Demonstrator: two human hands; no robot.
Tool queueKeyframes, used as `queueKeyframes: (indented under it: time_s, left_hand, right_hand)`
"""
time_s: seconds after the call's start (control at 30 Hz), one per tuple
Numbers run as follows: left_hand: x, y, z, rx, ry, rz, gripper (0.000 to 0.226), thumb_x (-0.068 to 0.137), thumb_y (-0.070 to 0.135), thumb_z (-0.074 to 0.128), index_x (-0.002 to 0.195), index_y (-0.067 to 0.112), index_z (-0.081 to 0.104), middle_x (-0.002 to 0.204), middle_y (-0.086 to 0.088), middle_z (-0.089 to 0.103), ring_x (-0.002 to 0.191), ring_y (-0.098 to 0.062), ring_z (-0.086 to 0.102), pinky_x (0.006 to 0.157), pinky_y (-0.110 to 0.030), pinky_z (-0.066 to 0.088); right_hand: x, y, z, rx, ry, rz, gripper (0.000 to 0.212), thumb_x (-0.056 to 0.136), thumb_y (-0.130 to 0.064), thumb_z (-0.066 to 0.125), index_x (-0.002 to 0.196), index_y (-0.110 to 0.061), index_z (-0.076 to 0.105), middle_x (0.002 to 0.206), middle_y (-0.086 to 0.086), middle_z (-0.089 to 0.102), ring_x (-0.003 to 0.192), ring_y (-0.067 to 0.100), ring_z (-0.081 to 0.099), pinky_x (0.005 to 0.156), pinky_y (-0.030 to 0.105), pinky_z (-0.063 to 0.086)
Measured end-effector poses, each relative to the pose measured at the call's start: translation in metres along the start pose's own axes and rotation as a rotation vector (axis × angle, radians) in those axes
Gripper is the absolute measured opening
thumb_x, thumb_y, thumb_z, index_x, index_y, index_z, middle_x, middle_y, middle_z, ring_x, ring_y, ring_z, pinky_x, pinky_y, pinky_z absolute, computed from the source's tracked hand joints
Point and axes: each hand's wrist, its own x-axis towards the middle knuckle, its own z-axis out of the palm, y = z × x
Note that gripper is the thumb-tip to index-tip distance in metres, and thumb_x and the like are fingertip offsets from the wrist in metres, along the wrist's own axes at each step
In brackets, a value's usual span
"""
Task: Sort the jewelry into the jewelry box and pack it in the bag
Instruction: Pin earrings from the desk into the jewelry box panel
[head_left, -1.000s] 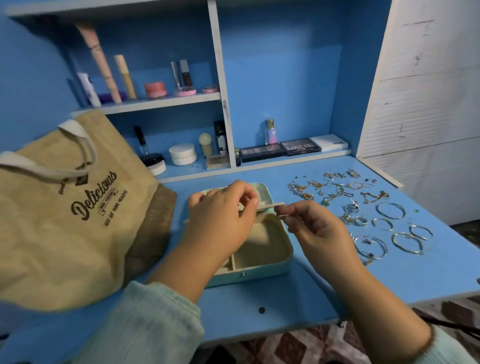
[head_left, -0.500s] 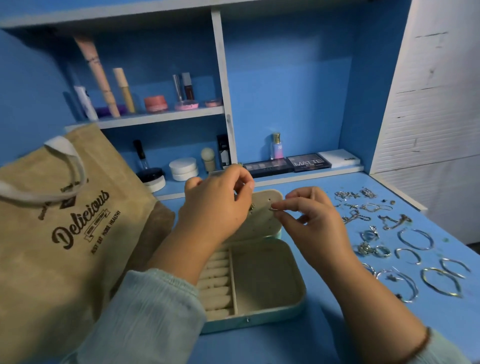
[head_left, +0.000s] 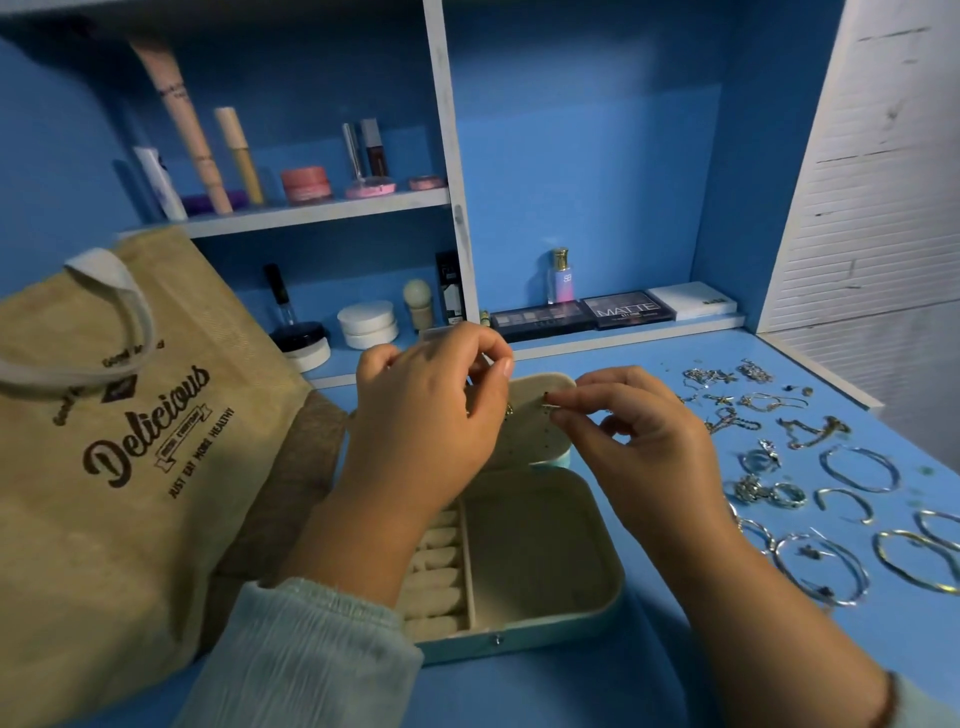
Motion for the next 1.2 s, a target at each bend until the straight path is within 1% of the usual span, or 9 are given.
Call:
queueKeyframes:
  time_s: [0.27,0.37,0.43,0.5,0.6,0.73,0.87,1.1,1.2]
  left_hand:
    - [-0.005,0.007,-0.009,-0.041,-0.114,-0.036,0.001,0.093,0.038,0.044,0.092,0.037,0.044,0.071,0.025,0.044,0.068,0.015,0.036,0.08,-0.016,0.013]
    - [-0.003,0.009,-0.014,-0.078,-0.179,-0.096,0.003,0.093,0.039,0.045,0.091,0.038,0.046,0.077,0.021,0.052,0.072,0.008,0.044,0.089,-0.02,0.02]
    - [-0.001,0.01,-0.018,-0.123,-0.256,-0.151,0.006,0.092,0.039,0.047,0.086,0.039,0.047,0.079,0.018,0.056,0.077,0.002,0.049,0.1,-0.031,0.029]
    - [0.002,0.01,-0.023,-0.141,-0.359,-0.188,0.012,0.092,0.04,0.048,0.08,0.039,0.049,0.08,0.019,0.057,0.082,0.001,0.052,0.1,-0.039,0.035]
    - [0.013,0.009,-0.03,-0.107,-0.497,-0.175,0.015,0.091,0.043,0.049,0.075,0.043,0.051,0.082,0.024,0.057,0.088,-0.002,0.052,0.097,-0.038,0.038]
    - [0.031,0.012,-0.032,-0.007,-0.603,-0.107,0.018,0.091,0.044,0.049,0.073,0.045,0.052,0.082,0.027,0.058,0.1,-0.007,0.044,0.091,-0.028,0.025]
    - [0.038,0.014,-0.027,0.07,-0.727,-0.05,0.02,0.09,0.043,0.052,0.07,0.045,0.052,0.082,0.024,0.057,0.107,-0.011,0.036,0.091,-0.028,0.017]
    - [0.036,0.014,-0.023,0.069,-0.754,0.059,0.02,0.089,0.041,0.054,0.07,0.046,0.052,0.089,0.027,0.058,0.11,-0.007,0.038,0.09,-0.028,0.013]
    - [0.037,0.015,-0.022,0.057,-0.741,0.075,0.018,0.089,0.042,0.055,0.072,0.046,0.052,0.083,0.03,0.056,0.106,-0.005,0.035,0.08,-0.024,0.014]
  right_hand:
    - [-0.005,0.002,0.0,0.0,0.078,-0.064,0.022,0.075,-0.009,0.074,0.079,-0.027,0.062,0.079,-0.02,0.059,0.078,0.001,0.056,0.063,0.01,0.045]
    - [-0.008,0.0,0.001,-0.024,0.084,-0.076,0.024,0.075,-0.011,0.072,0.078,-0.031,0.058,0.078,-0.022,0.058,0.078,0.0,0.055,0.062,0.013,0.045]
    - [-0.011,-0.001,0.0,-0.004,0.075,-0.037,0.032,0.076,-0.01,0.073,0.075,-0.035,0.054,0.077,-0.022,0.057,0.077,-0.002,0.054,0.061,0.013,0.044]
    - [-0.012,-0.003,-0.002,0.046,0.043,0.03,0.037,0.077,-0.007,0.072,0.075,-0.037,0.05,0.077,-0.021,0.057,0.077,-0.002,0.054,0.062,0.012,0.043]
    - [-0.014,-0.002,-0.003,0.053,-0.003,0.025,0.038,0.078,-0.007,0.07,0.084,-0.038,0.05,0.08,-0.02,0.056,0.079,0.0,0.053,0.065,0.012,0.044]
    - [-0.015,0.002,-0.004,0.006,-0.015,-0.066,0.028,0.077,-0.007,0.07,0.088,-0.028,0.055,0.083,-0.02,0.054,0.078,-0.001,0.052,0.069,0.007,0.041]
    - [-0.015,0.003,-0.005,0.03,-0.027,-0.076,0.019,0.075,-0.016,0.065,0.087,-0.026,0.055,0.083,-0.018,0.055,0.078,0.001,0.052,0.071,0.007,0.041]
    - [-0.016,0.005,-0.008,0.076,-0.078,-0.074,0.015,0.073,-0.015,0.065,0.082,-0.023,0.056,0.079,-0.013,0.056,0.076,0.002,0.051,0.07,0.006,0.039]
    - [-0.016,0.007,-0.01,0.091,-0.109,-0.088,0.018,0.071,-0.011,0.065,0.082,-0.022,0.055,0.079,-0.008,0.057,0.075,0.002,0.05,0.07,0.007,0.038]
